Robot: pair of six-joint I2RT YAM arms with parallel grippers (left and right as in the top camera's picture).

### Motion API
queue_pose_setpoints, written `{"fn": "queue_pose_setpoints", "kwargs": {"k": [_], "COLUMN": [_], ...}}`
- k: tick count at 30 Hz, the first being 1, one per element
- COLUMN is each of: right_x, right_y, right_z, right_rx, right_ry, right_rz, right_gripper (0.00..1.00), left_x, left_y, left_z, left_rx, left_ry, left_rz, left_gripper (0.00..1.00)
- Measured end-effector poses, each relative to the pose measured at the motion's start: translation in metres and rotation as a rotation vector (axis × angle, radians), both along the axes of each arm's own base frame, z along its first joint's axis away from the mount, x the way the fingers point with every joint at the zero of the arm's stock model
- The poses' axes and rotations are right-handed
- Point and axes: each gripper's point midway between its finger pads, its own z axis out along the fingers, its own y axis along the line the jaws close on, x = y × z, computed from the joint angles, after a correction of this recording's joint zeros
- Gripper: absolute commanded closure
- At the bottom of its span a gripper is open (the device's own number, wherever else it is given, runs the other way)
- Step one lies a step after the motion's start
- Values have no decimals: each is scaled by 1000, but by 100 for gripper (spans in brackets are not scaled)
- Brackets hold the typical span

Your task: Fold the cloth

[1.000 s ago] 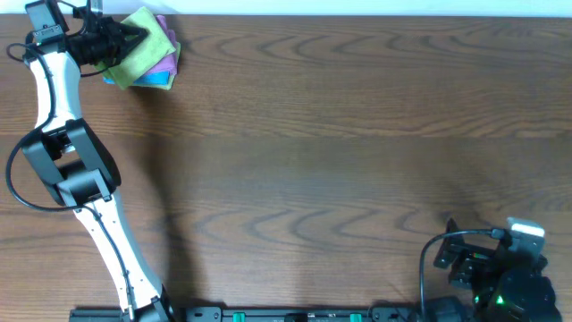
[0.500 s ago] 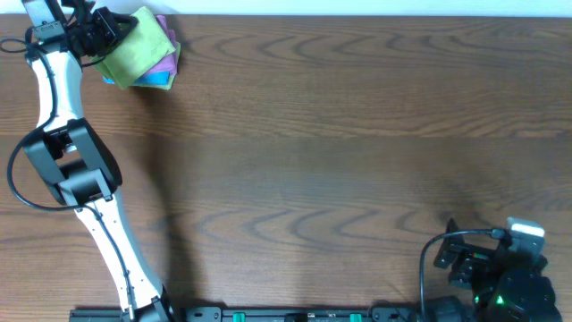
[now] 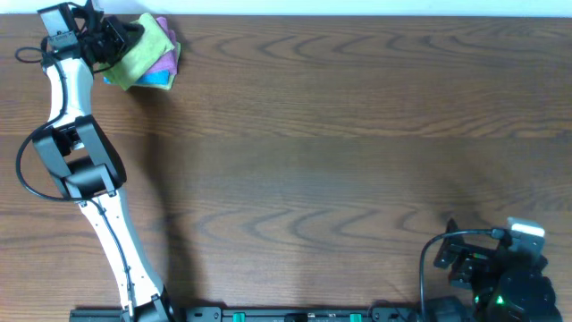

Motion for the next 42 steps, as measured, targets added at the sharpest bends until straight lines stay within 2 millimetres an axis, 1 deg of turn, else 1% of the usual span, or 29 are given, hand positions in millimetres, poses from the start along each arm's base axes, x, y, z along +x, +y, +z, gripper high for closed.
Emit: {"fn": "queue_pose_setpoints", "kwargs": {"k": [6, 10, 15, 21, 27, 29, 31, 33, 37, 38, 40, 41, 42], "right_x": [0, 0, 0, 0, 0, 0, 0, 0, 0, 0, 0, 0, 0], "right_y": [0, 0, 0, 0, 0, 0, 0, 0, 0, 0, 0, 0, 0], "right_z": [0, 0, 0, 0, 0, 0, 0, 0, 0, -1, -1, -1, -1], "right_rx": [0, 0, 0, 0, 0, 0, 0, 0, 0, -1, 0, 0, -1], "right_ry": [0, 0, 0, 0, 0, 0, 0, 0, 2, 2, 3, 3, 3], "right_rz": [0, 0, 0, 0, 0, 0, 0, 0, 0, 0, 0, 0, 0], "right_gripper": [1, 1, 1, 1, 1, 1, 1, 1, 1, 1, 1, 1, 1], "left_x": [5, 13, 19, 16, 12, 8, 0, -13, -55, -69, -90, -104, -114], "left_y": [3, 3, 0, -12, -18, -19, -22, -24, -29, -30, -34, -39, -44], "left_z": [1, 14, 32, 51, 58, 64, 74, 87, 124, 139, 160, 174, 183], "left_rx": [25, 40, 20, -42, -75, -77, -72, -52, 119, 190, 300, 358, 397], "left_ry": [-14, -87, -167, -230, -235, -221, -188, -139, -49, -41, -34, -34, -33], "left_rz": [21, 16, -10, -79, -117, -122, -127, -125, -118, -119, -131, -143, -156], "left_gripper": [94, 94, 94, 94, 94, 94, 95, 94, 94, 94, 94, 94, 94]}}
